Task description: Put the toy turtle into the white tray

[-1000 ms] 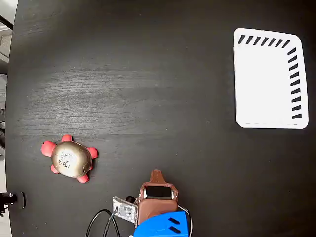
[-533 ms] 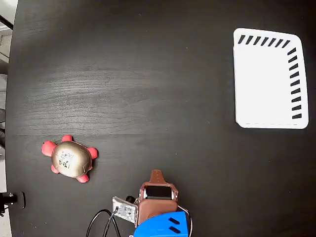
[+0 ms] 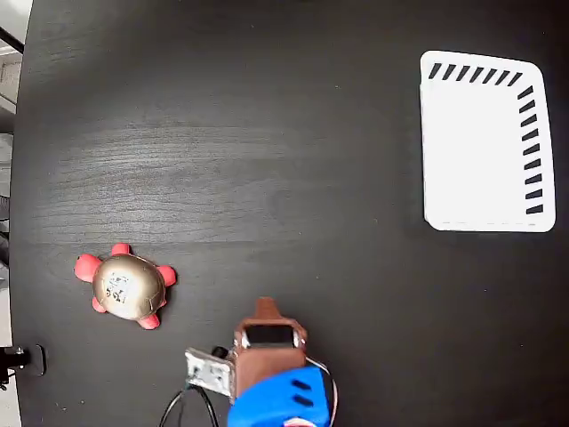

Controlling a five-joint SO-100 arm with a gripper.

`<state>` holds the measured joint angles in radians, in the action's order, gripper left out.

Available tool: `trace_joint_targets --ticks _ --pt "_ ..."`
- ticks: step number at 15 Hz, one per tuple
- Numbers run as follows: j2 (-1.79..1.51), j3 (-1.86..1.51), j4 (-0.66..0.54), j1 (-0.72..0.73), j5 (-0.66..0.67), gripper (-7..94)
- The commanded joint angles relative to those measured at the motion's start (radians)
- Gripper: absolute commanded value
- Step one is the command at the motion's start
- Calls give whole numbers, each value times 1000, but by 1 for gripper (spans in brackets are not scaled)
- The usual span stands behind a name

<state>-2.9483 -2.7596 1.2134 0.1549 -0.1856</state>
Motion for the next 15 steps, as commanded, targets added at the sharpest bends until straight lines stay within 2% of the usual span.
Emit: trace_joint_targets --ticks 1,8,12,15 --pt "276 284 28 63 -115 0" --pt "788 864 295 377 -462 0" --pt "1014 1029 316 503 -597 0" --pt "1112 1098 321 558 -621 0"
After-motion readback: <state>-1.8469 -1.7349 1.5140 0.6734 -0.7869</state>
